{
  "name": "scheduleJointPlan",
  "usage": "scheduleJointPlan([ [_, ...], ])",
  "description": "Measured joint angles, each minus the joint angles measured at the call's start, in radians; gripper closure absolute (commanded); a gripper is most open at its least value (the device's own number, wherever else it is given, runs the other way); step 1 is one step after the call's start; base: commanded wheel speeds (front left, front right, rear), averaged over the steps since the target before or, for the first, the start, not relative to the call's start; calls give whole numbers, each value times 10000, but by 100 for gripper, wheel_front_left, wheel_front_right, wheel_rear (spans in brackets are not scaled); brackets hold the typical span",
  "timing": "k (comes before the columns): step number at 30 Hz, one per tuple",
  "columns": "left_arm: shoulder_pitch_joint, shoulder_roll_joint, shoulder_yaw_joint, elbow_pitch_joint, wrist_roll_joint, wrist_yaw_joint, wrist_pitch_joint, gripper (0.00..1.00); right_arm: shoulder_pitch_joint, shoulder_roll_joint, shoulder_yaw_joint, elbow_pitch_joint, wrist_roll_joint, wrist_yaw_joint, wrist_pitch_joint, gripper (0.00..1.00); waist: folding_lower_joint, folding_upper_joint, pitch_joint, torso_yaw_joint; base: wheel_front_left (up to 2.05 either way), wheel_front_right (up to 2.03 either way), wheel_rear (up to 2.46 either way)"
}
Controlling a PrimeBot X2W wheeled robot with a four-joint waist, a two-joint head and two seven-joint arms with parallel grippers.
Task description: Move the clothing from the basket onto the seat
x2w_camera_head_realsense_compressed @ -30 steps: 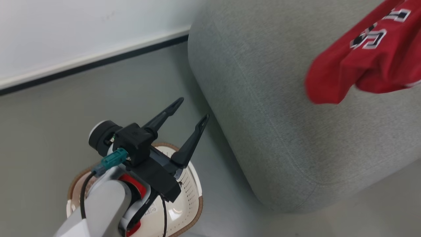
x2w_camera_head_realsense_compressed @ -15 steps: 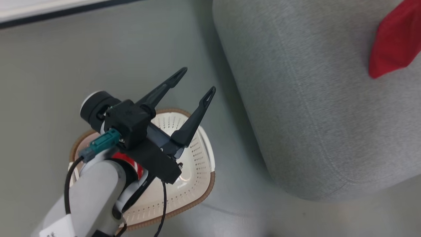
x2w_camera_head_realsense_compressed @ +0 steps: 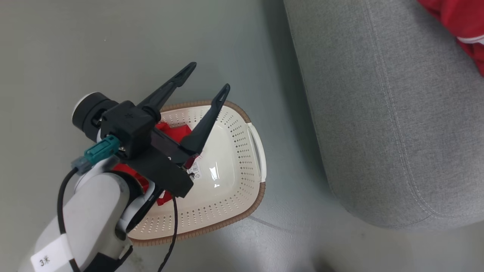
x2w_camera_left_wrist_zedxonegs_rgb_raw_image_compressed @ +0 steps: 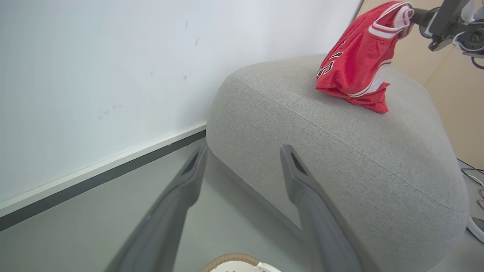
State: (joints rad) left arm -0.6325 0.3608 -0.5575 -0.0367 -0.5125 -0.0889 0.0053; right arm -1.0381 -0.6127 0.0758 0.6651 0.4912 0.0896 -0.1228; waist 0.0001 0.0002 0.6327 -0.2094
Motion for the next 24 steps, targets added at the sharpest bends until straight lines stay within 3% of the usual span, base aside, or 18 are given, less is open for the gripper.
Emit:
scheduleJointPlan([
  [5,5,73,67,255,-33,-4,-88,0,324,10,142,1095,-186,-71,372,100,0,0,-35,33,0,0,0],
  [11,20,4,79,558,-153,-8,-263,0,463,320,803,1588,-441,75,612,98,-2,0,-263,12,0,0,0],
  [12,21,-15,81,642,-236,-10,-332,0,473,464,924,1680,-464,81,623,89,-2,0,-318,7,0,0,0],
  [13,23,-33,82,702,-259,-10,-351,0,496,571,1030,1762,-485,115,704,65,-2,-1,-378,2,0,0,0],
  [14,25,-50,84,780,-274,-31,-393,0,524,662,1108,1843,-522,157,709,54,-2,-1,-443,-4,0,0,0],
  [15,32,-79,90,865,-305,-79,-458,0,545,702,1183,1946,-531,163,798,14,-2,-1,-516,-9,0,0,0],
  [16,52,-102,92,922,-330,-81,-504,0,544,702,1218,2103,-531,176,901,0,-2,-1,-592,-13,0,0,0],
  [24,372,-297,286,1599,-523,-81,-1009,0,866,694,1814,2861,-535,318,1634,0,-2,-2,-1396,-48,0,0,0],
])
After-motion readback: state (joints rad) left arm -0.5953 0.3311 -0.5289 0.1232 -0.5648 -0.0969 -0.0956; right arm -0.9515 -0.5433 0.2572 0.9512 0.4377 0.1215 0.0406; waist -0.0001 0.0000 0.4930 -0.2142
